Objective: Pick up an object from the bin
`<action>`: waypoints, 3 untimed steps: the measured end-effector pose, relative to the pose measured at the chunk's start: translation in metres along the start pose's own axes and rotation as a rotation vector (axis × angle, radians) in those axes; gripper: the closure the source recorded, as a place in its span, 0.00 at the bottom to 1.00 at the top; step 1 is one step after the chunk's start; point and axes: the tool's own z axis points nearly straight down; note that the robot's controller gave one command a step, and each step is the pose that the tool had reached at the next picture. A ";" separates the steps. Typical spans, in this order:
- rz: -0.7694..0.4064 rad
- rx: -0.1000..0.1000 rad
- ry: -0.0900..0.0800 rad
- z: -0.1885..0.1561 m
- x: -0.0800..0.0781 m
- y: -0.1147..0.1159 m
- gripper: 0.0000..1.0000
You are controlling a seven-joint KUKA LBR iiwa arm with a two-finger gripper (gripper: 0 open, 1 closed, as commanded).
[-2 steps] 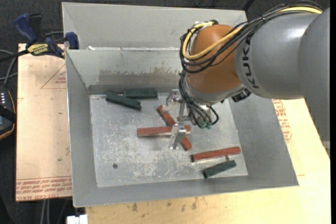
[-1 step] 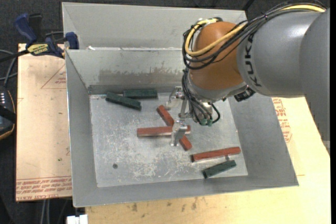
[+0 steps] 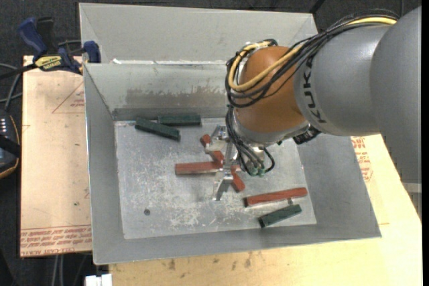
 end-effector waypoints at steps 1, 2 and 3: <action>0.060 -0.002 -0.005 0.044 -0.007 -0.003 0.00; 0.067 -0.001 -0.006 0.039 -0.007 -0.002 1.00; 0.067 -0.001 -0.006 0.039 -0.007 -0.002 1.00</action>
Offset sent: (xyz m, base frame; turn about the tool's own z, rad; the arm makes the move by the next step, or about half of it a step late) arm -0.0044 0.0164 -0.0530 0.1844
